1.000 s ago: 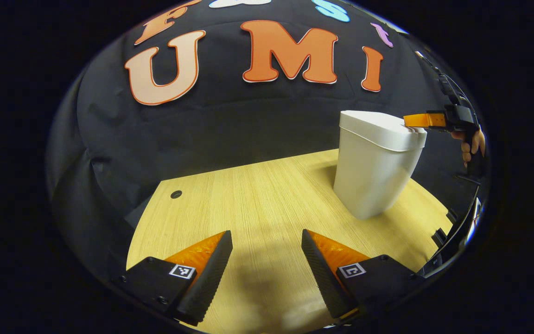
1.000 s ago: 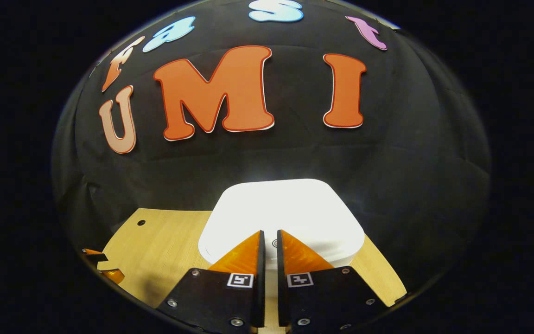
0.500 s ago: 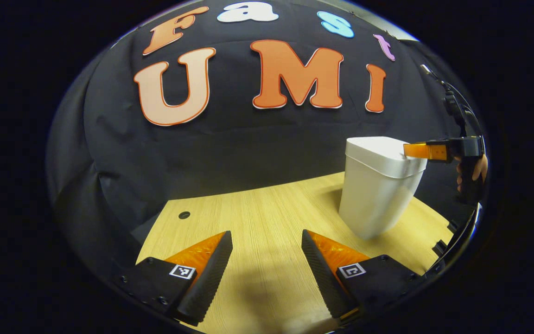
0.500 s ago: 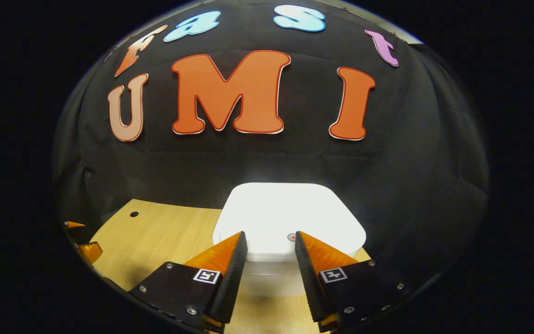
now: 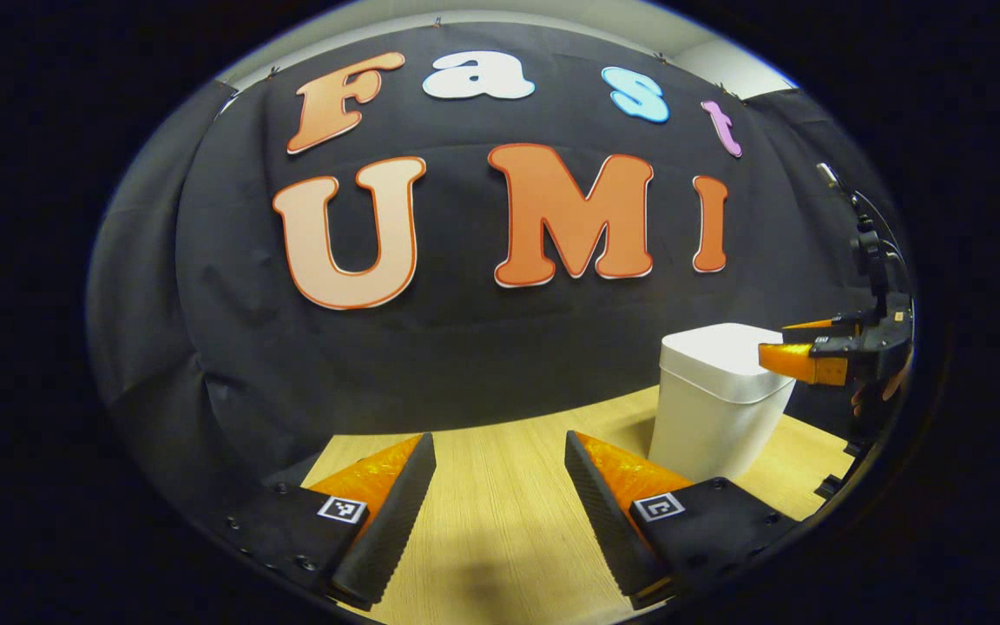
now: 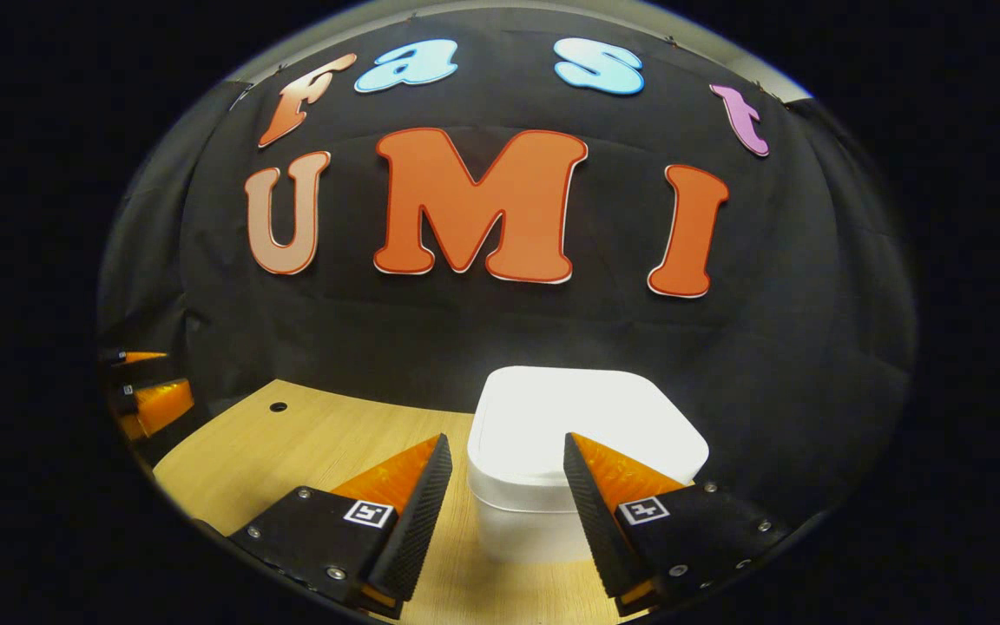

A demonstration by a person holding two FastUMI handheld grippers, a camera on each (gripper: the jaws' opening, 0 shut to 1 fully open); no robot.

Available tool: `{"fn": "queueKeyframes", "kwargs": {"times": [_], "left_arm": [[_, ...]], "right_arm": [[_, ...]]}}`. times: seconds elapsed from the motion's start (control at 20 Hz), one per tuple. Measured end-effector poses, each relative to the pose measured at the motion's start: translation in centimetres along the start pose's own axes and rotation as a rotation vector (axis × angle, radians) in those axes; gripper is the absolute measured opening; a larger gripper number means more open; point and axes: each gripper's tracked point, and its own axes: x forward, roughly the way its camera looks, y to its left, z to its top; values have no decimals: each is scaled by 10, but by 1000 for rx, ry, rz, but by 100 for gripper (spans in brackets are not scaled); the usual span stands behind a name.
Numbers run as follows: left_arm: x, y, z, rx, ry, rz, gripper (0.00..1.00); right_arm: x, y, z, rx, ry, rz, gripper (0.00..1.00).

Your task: Press the lid of the desktop garbage bin to open it, pick up the crumpled paper on the desktop and throw it into the bin, then pick up the pop can on the desktop and drop it into the bin, and finally close the garbage bin lid.

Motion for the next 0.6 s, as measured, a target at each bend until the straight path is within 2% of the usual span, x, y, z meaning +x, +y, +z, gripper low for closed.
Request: {"fn": "queueKeyframes", "kwargs": {"times": [0.3,0.6], "left_arm": [[-4,4,32,-47,-128,7,95],[-5,4,28,-103,-127,25,96]], "right_arm": [[-8,31,-8,-41,-20,53,80],[-13,50,-16,-33,-22,85,81]]}}
